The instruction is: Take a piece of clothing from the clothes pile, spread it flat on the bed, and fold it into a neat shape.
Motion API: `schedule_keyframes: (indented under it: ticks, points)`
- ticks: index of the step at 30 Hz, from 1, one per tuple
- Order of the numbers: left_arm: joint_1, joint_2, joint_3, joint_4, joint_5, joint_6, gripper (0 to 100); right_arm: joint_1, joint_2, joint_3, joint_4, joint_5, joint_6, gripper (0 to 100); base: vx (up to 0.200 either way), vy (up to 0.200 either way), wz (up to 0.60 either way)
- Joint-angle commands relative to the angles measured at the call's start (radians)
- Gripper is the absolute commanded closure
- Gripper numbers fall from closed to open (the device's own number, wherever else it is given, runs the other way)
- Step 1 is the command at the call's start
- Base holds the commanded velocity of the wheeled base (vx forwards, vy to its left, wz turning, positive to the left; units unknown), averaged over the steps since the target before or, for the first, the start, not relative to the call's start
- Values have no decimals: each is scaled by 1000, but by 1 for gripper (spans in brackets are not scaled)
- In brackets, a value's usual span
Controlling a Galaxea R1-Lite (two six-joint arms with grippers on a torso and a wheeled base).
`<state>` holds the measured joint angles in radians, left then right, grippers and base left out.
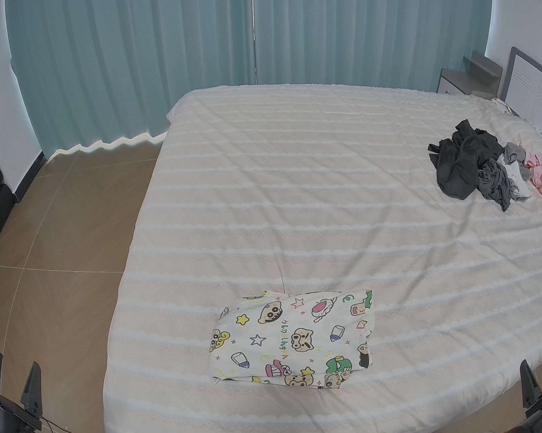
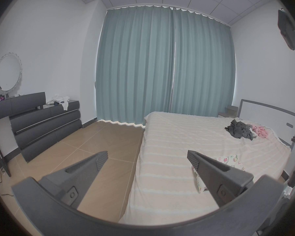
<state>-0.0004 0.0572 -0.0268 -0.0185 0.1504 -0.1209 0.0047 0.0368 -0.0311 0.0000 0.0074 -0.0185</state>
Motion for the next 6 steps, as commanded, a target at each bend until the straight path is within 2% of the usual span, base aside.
schedule_keyframes:
  ticks: [1,6]
  points:
    - [-1,-57,18,0,-11,4,0,-9,-34,31,-2,-1,-8,0,0,0,0]
    - [-1,-57,19,-1,-12,-2,0,-8,-35,31,-2,-4,14,0,0,0,0]
